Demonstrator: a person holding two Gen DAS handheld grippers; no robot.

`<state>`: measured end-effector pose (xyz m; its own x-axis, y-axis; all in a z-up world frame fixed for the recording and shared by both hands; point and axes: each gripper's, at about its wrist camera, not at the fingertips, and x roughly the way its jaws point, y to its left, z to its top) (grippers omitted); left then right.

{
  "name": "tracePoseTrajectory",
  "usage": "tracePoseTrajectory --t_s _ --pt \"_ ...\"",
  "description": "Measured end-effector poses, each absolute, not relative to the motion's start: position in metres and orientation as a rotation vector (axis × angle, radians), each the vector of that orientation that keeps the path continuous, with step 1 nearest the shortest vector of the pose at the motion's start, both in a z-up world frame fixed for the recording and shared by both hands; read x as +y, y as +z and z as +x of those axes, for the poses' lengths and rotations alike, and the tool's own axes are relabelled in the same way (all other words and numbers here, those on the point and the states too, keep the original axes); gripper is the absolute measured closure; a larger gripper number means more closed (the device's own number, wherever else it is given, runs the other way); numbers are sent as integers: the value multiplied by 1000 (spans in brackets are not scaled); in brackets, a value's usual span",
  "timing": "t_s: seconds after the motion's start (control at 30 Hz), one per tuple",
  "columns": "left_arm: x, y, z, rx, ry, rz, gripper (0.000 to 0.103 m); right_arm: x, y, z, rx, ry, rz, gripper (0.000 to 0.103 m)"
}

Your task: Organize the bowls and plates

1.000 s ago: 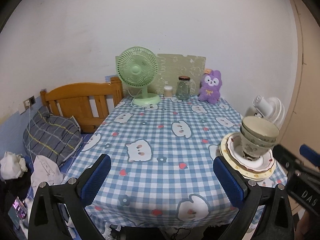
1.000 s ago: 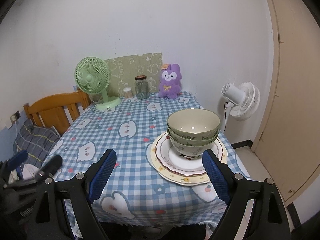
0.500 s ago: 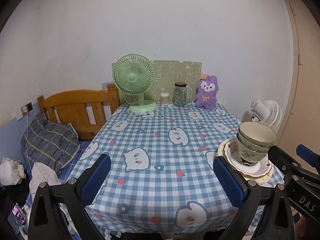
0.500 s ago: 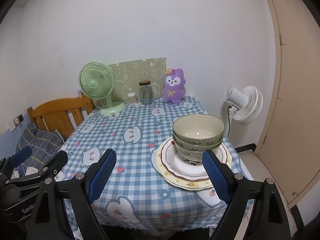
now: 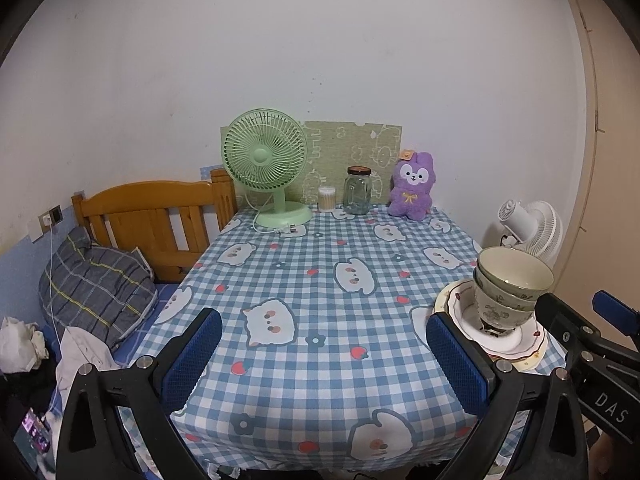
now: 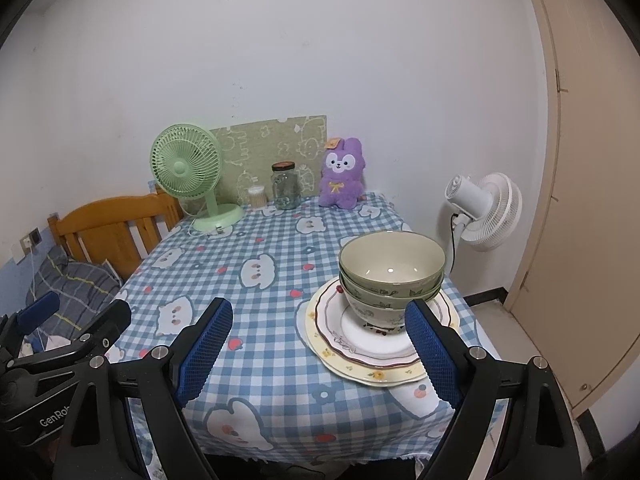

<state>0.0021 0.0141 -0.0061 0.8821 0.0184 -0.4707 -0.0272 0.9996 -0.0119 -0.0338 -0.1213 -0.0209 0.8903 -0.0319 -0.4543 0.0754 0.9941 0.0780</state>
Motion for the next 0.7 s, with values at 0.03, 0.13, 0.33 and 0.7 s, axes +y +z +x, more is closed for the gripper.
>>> tracePoseTrajectory --t_s 0.03,0.13,0.33,0.7 --pt "14 -6 2 491 24 -19 0 -122 -21 -34 470 -56 92 13" --pt "15 -6 2 489 23 -17 0 -121 -21 -34 469 -54 90 13" --pt "15 -7 5 491 30 -16 0 -121 -22 -32 471 -47 82 13" --pt "15 -7 5 496 26 -23 0 -121 -22 -31 470 -49 85 13"
